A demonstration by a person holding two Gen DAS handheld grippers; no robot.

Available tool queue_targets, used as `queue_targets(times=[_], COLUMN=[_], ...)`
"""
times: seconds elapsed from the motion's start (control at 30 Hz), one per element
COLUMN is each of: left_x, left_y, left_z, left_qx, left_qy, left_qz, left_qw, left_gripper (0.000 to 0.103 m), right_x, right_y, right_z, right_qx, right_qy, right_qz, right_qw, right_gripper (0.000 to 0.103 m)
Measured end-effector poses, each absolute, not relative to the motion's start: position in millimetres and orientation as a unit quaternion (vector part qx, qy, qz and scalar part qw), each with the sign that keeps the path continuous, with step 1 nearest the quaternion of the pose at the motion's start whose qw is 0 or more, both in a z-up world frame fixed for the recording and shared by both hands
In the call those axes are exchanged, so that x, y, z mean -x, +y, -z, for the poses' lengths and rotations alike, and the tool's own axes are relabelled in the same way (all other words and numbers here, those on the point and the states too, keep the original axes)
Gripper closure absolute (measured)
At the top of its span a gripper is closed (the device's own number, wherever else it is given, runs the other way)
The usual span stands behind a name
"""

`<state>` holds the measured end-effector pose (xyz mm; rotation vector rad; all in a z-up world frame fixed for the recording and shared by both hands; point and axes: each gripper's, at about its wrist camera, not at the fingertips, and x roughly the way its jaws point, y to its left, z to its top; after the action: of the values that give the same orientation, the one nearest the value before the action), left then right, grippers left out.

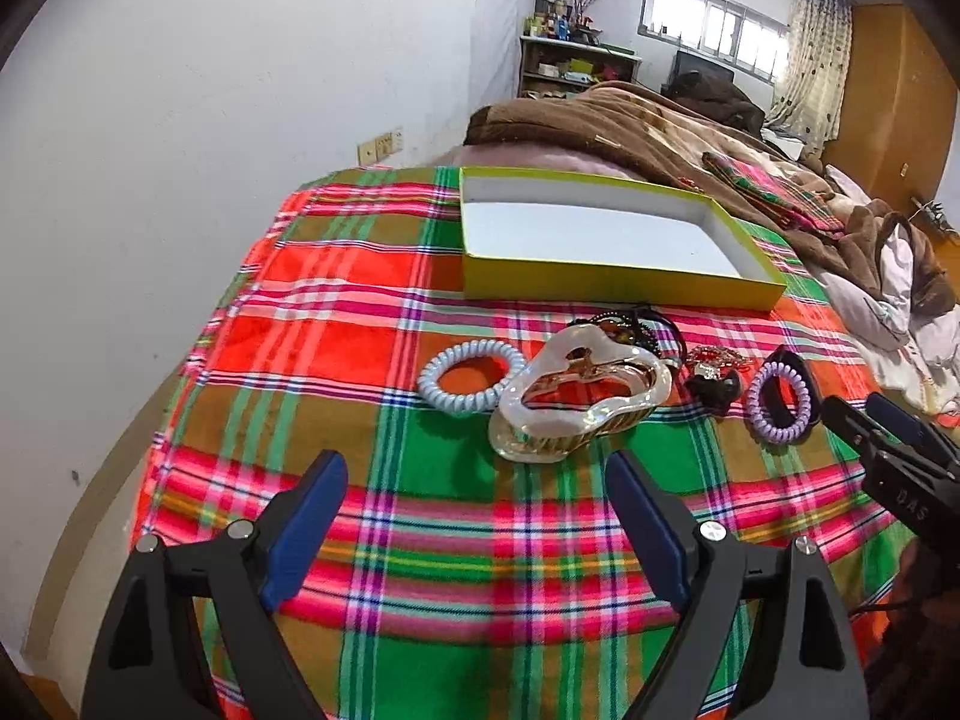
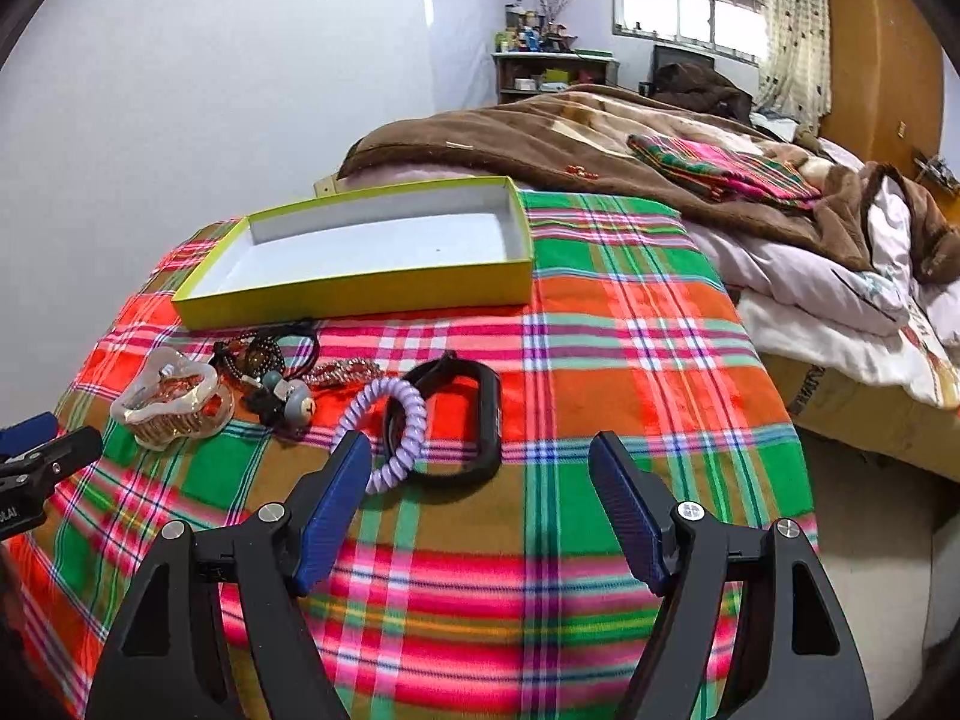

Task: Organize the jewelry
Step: 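Lower the right tool onto the lavender coil hair tie and close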

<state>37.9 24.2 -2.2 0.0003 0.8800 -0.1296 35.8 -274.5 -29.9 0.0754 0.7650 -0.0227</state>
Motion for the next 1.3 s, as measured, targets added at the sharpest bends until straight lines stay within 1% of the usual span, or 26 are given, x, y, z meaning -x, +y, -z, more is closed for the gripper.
queue_targets(times=[0.07,0.1,0.17,0.23,0.4,0.5,0.6,0.67,0.73,0.8,1.07,1.3], left_x=[-42.3,-43.6,-46.9,-50.0,-54.5,-56.0,-57.9,-60.0,-62.9,-64.5,-75.8,-91.7], left_y=[23.4,23.1,22.8,23.8,25.1,23.7,22.6,21.5,20.7,20.2,19.4,3.7], left_z=[2.8,2.9,3.4,3.9,5.7,5.8,3.7,1.9,-0.3,-2.6,-5.1,-2.8], left_qx=[0.003,0.006,0.010,0.014,0.014,0.007,0.006,0.002,0.001,-0.003,-0.002,-0.058], left_qy=[0.430,0.432,0.437,0.440,0.447,0.447,0.444,0.442,0.441,0.438,0.439,0.449], left_qz=[0.069,0.074,0.084,0.087,0.093,0.100,0.104,0.105,0.110,0.111,0.129,0.143], left_qw=[0.900,0.899,0.896,0.894,0.890,0.889,0.890,0.891,0.891,0.892,0.889,0.880], left_gripper=[0.015,0.018,0.019,0.019,0.020,0.020,0.020,0.020,0.020,0.020,0.021,0.024], right_x=[-41.7,-44.2,-49.6,-56.0,-65.8,-68.3,-69.8,-69.6,-69.4,-68.6,-61.8,-55.5], right_y=[-272.2,-271.1,-267.6,-264.9,-259.2,-260.1,-259.5,-257.6,-256.1,-254.0,-260.2,-262.9], right_z=[30.2,31.0,32.7,35.6,39.9,39.4,42.3,43.2,42.8,40.8,28.4,15.6], right_qx=[-0.036,-0.035,-0.029,-0.028,-0.018,-0.021,-0.020,-0.016,-0.015,-0.011,-0.026,-0.038], right_qy=[0.373,0.376,0.381,0.387,0.392,0.394,0.404,0.406,0.407,0.405,0.384,0.368], right_qz=[-0.004,-0.007,-0.020,-0.030,-0.036,-0.042,-0.044,-0.048,-0.054,-0.055,-0.056,-0.063], right_qw=[0.927,0.926,0.924,0.921,0.919,0.918,0.914,0.912,0.912,0.913,0.921,0.927], right_gripper=[0.030,0.034,0.036,0.042,0.051,0.068,0.069,0.075,0.085,0.092,0.093,0.093])
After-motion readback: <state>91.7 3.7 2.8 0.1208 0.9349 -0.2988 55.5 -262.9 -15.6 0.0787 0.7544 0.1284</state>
